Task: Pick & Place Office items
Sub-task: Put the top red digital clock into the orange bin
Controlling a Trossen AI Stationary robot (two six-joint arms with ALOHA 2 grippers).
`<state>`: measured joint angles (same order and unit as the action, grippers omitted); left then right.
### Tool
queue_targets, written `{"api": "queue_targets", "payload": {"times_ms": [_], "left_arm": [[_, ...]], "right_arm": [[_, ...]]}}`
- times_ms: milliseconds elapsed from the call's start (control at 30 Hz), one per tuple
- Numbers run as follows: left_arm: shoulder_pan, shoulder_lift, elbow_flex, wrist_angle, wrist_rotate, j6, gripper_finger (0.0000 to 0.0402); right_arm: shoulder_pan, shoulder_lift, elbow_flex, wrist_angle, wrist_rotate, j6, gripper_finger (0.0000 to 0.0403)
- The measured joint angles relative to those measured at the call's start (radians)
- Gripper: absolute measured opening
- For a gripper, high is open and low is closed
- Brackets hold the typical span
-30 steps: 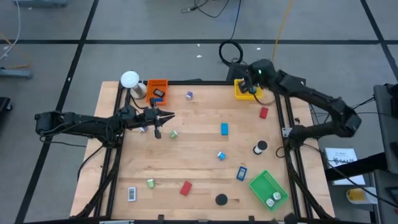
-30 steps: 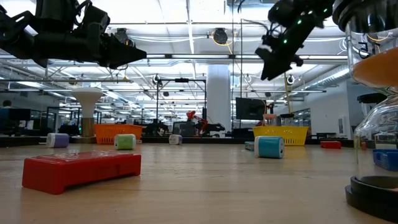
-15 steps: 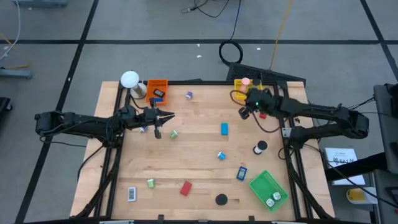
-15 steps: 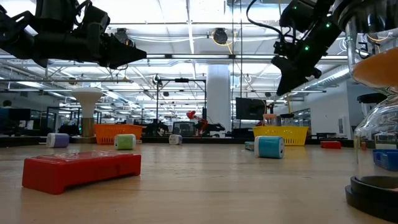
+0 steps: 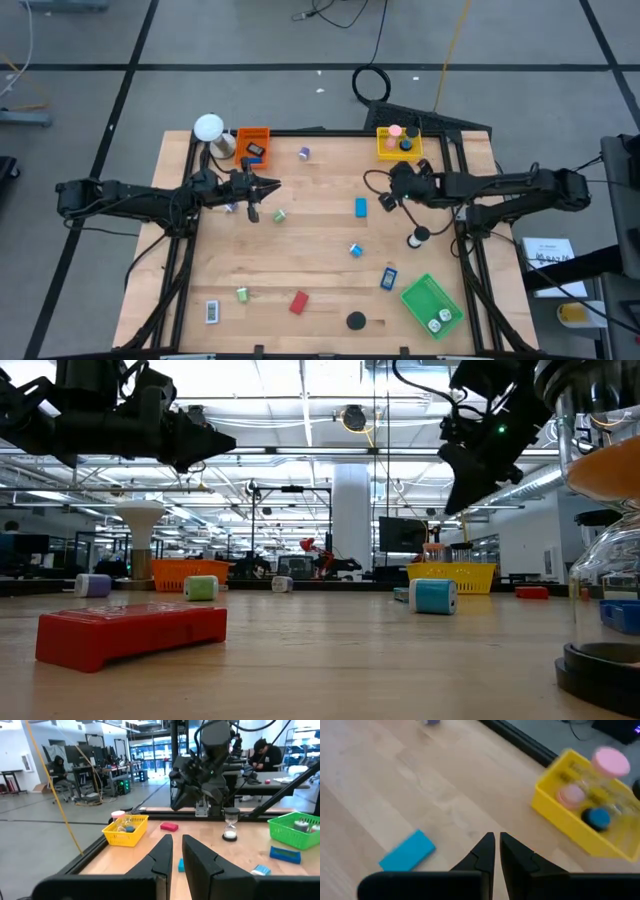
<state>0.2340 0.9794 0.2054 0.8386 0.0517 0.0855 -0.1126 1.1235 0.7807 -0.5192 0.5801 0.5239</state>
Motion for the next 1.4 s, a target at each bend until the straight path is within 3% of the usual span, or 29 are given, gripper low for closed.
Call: {"api": "queue_targets", "payload": {"times_ms": [167,400,767,1067,1200,1400], "left_arm": [[0.000,0.000,0.000,-0.003,0.000,-0.019,0.0047],[0.000,0.000,0.000,-0.005,0.001,-0.074,0.0047],[0.000,0.000,0.000,0.001,0.000,-0.091,0.0047],[0.000,0.000,0.000,-0.029,-0.004,-0.095,0.0036],[0.000,0.000,0.000,-0.040,-0.027,-0.085,0.0005],[0.000,0.002,0.000,-0.066,-0.079,-0.066,0.0003]], "right_arm": [[-0.021,-0.011,0.000,-0.190,0.137,0.163,0.0023],[-0.157,-0.014,-0.090,-0.227,0.020,0.253,0.0040],[-0.349,-0.015,-0.146,-0.225,-0.062,0.294,0.0151],[-0.386,-0.013,-0.147,-0.215,-0.089,0.378,0.0230],[-0.385,-0.013,-0.196,-0.160,-0.086,0.431,0.0248],[-0.412,-0.012,-0.353,0.087,-0.107,0.427,0.0255]]}}
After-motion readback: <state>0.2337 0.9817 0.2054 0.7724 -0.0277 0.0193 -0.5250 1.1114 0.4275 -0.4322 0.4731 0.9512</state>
